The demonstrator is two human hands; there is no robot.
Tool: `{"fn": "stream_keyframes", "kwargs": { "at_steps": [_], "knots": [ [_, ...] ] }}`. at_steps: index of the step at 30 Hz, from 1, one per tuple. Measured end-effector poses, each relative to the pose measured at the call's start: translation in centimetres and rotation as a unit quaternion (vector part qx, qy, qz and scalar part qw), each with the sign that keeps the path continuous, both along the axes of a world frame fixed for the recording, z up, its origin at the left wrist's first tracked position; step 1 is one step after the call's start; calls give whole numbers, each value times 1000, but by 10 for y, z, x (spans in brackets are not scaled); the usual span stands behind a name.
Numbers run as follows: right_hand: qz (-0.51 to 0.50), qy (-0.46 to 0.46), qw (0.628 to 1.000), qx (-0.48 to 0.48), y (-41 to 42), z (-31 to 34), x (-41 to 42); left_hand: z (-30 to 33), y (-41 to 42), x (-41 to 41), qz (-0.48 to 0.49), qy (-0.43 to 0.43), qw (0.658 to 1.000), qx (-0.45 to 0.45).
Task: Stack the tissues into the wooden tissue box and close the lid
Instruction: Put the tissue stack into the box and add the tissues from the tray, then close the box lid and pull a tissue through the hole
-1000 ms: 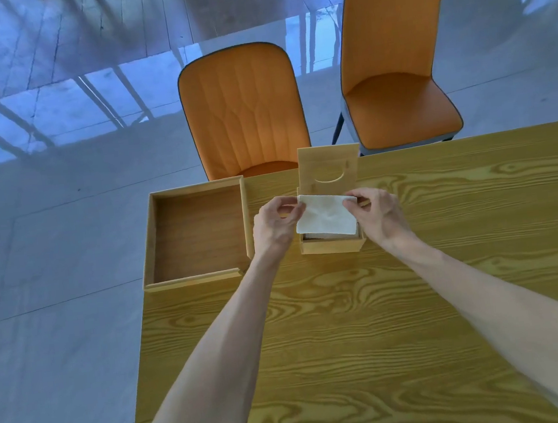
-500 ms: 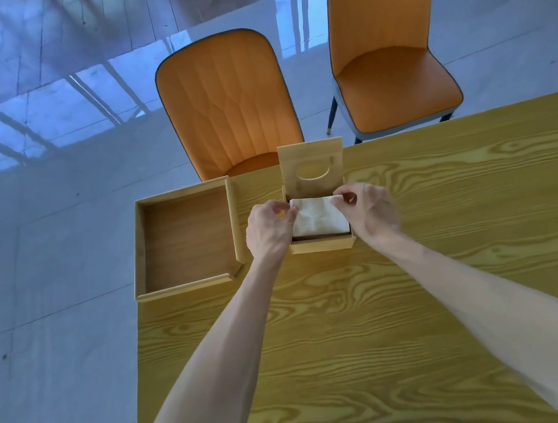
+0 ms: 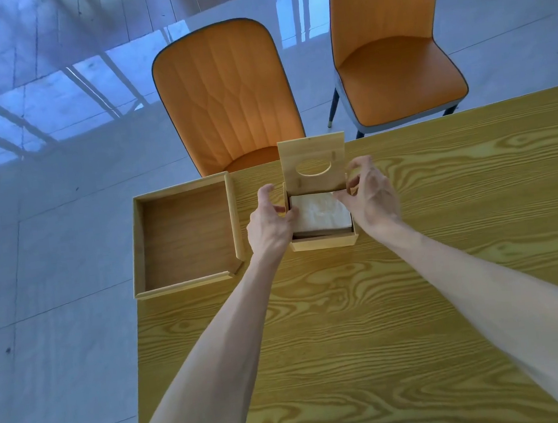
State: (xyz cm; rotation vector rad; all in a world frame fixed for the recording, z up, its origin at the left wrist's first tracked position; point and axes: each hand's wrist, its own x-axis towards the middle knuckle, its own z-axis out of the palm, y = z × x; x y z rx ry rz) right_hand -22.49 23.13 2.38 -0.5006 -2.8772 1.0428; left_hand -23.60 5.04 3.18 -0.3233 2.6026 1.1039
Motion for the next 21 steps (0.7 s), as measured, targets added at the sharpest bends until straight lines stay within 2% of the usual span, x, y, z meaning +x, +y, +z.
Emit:
{"fn": "stream_keyframes", "kwargs": {
  "at_steps": [3,7,14,17,19,21],
  "knots": [
    [30,-14,999,28,3,0,-2,3,-2,-7,-36,-45,998,33],
    [77,-12,996,51,9,1,-3,6,-5,-12,-32,-110,988,103],
    [93,-8,995,38,17,0,-3,5,-9,-5,-16,-109,978,179],
    [101,8,994,35,17,-1,1,3,-10,0,-16,-89,980,175],
    [109,9,994,11,19,-1,5,2,-11,2,-7,-89,979,182],
    [121,5,992,-27,22,1,9,2,-12,5,13,-100,968,228]
  ]
}}
